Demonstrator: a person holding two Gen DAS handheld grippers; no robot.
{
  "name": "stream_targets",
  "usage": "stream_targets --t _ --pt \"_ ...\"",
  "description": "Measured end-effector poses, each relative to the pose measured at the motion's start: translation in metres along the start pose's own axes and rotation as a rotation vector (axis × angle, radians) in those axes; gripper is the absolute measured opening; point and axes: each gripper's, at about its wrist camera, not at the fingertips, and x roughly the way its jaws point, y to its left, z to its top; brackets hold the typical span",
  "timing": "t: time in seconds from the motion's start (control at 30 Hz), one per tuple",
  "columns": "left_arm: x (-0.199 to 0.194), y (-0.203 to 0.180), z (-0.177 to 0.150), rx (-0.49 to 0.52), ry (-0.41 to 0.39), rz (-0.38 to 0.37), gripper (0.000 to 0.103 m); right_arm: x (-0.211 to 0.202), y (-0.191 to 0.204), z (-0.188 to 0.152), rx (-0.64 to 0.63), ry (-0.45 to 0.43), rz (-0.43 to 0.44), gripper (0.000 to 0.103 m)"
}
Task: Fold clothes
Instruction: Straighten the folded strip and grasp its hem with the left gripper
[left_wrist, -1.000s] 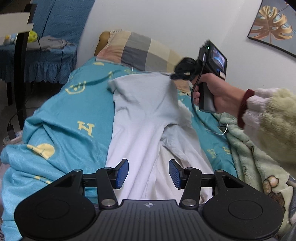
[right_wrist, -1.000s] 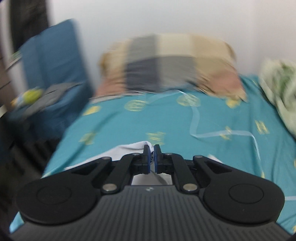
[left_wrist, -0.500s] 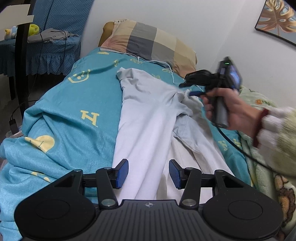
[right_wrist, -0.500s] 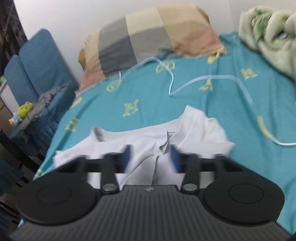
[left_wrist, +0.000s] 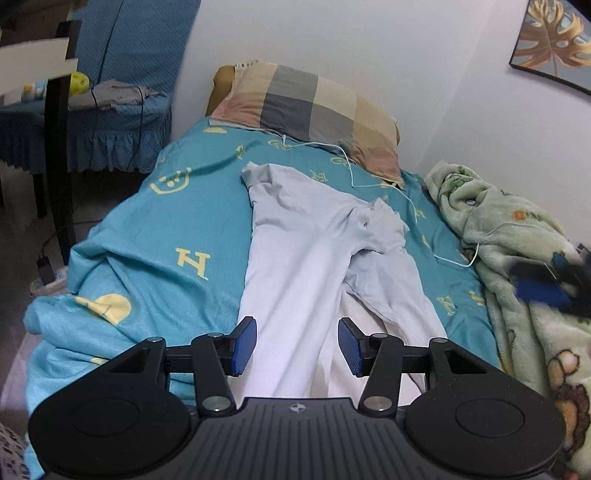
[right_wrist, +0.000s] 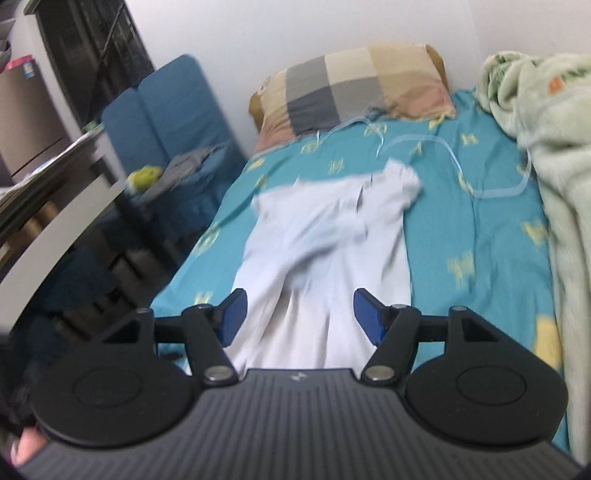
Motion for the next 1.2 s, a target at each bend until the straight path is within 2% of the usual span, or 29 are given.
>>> stream_targets --t 0.2,0.33,0.43,0.53,0.63,0.73,0.83,0.97,1.07,1.2 --pt "-0.018 -0.016 -0.004 0.039 -0.005 -0.011 0.052 -0.051 0.012 -0.05 -0.063 0.004 -0.007 0.066" --pt "-0.024 -0.016 -0.01 0.023 0.053 0.014 0.053 -0.062 0.002 -0.071 -0.051 -0.018 -0.008 0.066" --pt "-0.034 -0.014 -0.009 0.051 0.116 0.014 0.055 -0.061 -0.008 -0.076 0.013 0.035 0.014 0.066" --pt "-0.049 -0.006 -0.007 0.093 0.183 0.027 0.057 -0.06 -0.01 -0.079 0.01 0.057 0.026 0.066" --pt "-0.063 0.007 -0.01 0.154 0.252 0.074 0.059 -0.055 -0.011 -0.083 0.012 0.081 0.032 0.066" --pt "-0.071 0.023 -0.019 0.167 0.347 0.065 0.059 -0.05 -0.015 -0.082 0.04 0.101 0.057 0.066" --pt "-0.068 0.031 -0.028 0.174 0.426 0.054 0.059 -0.049 -0.017 -0.079 0.059 0.099 0.082 0.066" --pt "-0.052 0.023 -0.041 0.219 0.507 0.049 0.058 -0.052 -0.023 -0.075 0.061 0.08 0.07 0.066" --pt "-0.048 0.002 -0.052 0.323 0.52 0.067 0.056 -0.054 -0.03 -0.072 0.094 0.071 0.057 0.066" --pt "-0.062 -0.023 -0.057 0.364 0.483 0.013 0.057 -0.055 -0.035 -0.07 0.108 0.062 0.058 0.066"
